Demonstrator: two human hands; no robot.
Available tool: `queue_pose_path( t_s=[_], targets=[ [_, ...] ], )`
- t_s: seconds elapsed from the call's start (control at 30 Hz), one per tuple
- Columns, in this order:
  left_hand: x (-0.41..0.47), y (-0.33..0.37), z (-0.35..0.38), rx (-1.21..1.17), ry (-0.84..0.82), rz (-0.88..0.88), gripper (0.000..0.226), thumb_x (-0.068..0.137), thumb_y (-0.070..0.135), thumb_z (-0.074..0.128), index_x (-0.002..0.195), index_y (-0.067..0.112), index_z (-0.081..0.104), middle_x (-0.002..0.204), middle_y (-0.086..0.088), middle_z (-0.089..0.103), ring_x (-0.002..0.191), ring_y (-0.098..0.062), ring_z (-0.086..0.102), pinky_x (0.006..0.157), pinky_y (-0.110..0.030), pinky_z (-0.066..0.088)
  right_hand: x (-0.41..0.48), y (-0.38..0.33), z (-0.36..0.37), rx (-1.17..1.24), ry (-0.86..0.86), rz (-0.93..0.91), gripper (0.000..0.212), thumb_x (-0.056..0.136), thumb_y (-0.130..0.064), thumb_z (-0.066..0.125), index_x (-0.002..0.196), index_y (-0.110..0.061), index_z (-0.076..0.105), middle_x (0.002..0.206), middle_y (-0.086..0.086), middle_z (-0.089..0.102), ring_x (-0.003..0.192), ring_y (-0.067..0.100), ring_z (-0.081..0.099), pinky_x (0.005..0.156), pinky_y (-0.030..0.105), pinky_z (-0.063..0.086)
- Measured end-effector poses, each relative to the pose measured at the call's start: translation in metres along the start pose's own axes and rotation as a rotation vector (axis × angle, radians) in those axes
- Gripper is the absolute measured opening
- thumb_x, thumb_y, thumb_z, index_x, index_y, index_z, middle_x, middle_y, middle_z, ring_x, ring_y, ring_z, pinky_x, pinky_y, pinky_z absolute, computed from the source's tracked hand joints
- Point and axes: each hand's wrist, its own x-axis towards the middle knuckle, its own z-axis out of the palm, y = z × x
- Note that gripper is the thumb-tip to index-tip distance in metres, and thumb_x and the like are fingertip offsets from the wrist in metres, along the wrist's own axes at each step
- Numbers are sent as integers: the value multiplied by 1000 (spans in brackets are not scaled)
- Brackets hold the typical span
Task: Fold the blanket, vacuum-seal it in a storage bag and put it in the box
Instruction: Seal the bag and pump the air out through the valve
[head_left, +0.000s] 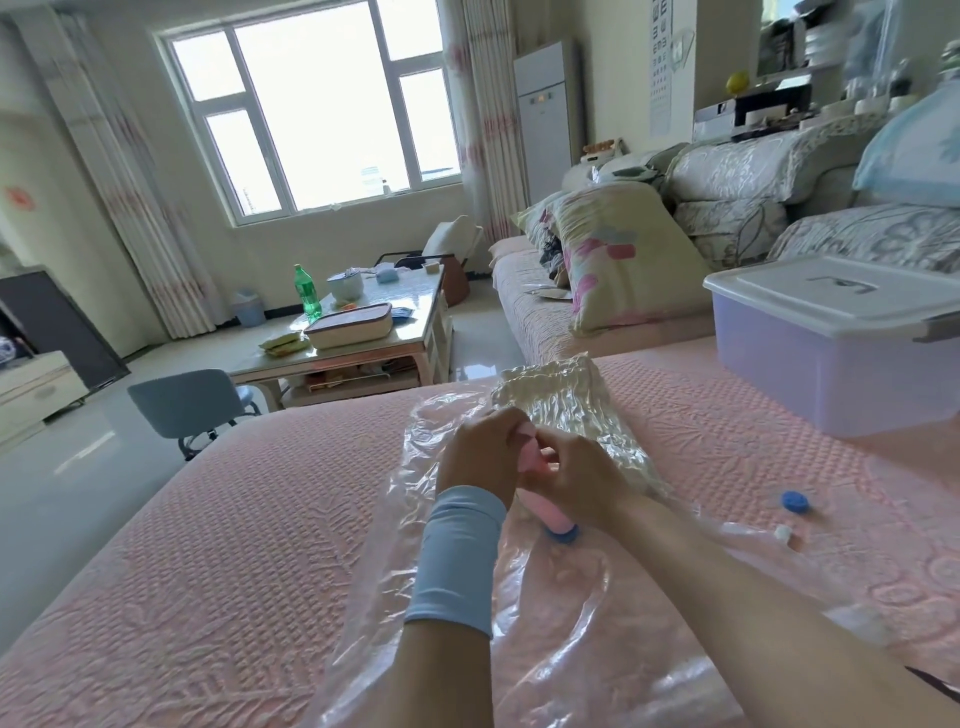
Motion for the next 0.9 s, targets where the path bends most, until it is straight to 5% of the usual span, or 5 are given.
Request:
queue_pose_path(
  t_s=[0.2, 0.5, 0.6, 0.77, 0.9],
  targets=[
    [-1, 17, -37, 12, 243, 173, 16, 96, 25, 55, 91, 15, 67, 84, 1, 66, 74, -22, 58, 66, -29, 46, -2, -1, -5, 31, 34, -37, 46, 79, -37, 82, 121, -25, 68, 107, -12, 74, 99, 12, 70, 90, 40, 56],
    [0, 30, -76, -107, 633, 203, 16, 96, 24, 54, 93, 19, 69, 87, 10, 66, 79, -16, 63, 69, -23, 50, -4, -2, 3, -1, -23, -15, 48, 79, -41, 82, 122, -27, 65, 112, -13, 72, 101, 9, 68, 90, 33, 56],
    [3, 23, -49, -92, 534, 154, 16, 96, 18, 57, 100, 20, 72, 97, 5, 69, 79, -15, 64, 73, -16, 47, -5, -4, 4, -6, -11, -7, 45, 79, -40, 81, 119, -28, 66, 108, -14, 73, 100, 8, 68, 86, 28, 55],
    [-6, 4, 3, -38, 33, 30, 19, 95, 15, 54, 102, 19, 71, 101, -3, 68, 84, -23, 63, 73, -27, 50, -5, -5, 2, 13, 1, 30, 36, 80, -44, 73, 113, -31, 67, 100, -12, 75, 96, 7, 70, 84, 36, 57],
    [-6, 4, 3, 20, 64, 60, 12, 92, 15, 53, 97, 16, 64, 91, -6, 64, 82, -29, 60, 70, -32, 50, -8, -9, 1, 26, 17, 33, 47, 74, -60, 60, 112, -33, 67, 99, -14, 75, 96, 5, 70, 84, 38, 57]
  ],
)
